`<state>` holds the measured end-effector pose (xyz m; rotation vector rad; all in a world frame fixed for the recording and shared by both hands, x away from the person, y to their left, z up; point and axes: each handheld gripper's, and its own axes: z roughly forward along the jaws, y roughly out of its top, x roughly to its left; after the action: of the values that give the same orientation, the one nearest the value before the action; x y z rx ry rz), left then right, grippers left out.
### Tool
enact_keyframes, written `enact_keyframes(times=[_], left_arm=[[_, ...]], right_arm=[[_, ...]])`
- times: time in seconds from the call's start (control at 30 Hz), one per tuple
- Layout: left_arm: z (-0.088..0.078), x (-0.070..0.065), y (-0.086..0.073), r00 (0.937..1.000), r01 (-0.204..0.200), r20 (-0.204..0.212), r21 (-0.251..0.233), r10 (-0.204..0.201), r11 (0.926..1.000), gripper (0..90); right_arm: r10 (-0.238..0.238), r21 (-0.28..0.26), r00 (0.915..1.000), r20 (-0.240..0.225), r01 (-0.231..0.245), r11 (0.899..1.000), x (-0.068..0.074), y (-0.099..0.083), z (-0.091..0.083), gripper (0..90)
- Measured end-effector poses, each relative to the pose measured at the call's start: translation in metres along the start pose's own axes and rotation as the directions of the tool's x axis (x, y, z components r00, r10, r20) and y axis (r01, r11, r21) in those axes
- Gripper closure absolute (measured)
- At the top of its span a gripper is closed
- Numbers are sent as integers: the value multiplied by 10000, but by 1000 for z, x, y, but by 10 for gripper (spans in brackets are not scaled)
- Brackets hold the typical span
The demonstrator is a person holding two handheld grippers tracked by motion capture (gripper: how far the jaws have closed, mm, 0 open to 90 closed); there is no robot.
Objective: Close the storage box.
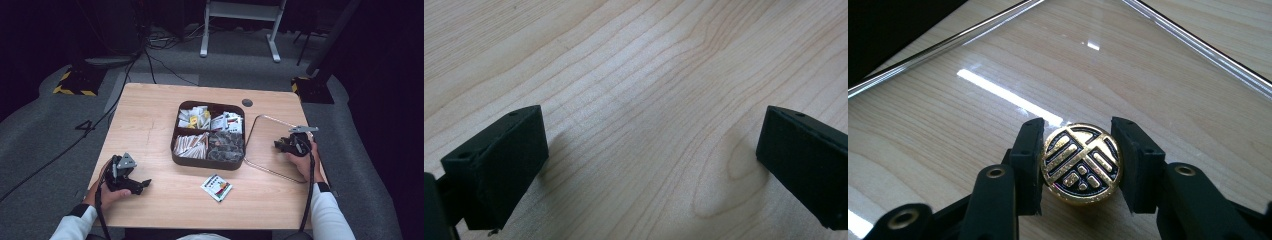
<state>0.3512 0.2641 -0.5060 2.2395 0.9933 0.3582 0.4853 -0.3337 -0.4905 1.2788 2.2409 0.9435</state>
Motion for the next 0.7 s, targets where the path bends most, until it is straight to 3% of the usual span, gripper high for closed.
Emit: enact_keyframes(times=[0.7], left_arm=[[0,0,0,10000,-18,7,-4,18,10000,5]], right_arm=[[-177,129,9998,-34,177,9998,-1,1,-4,597]])
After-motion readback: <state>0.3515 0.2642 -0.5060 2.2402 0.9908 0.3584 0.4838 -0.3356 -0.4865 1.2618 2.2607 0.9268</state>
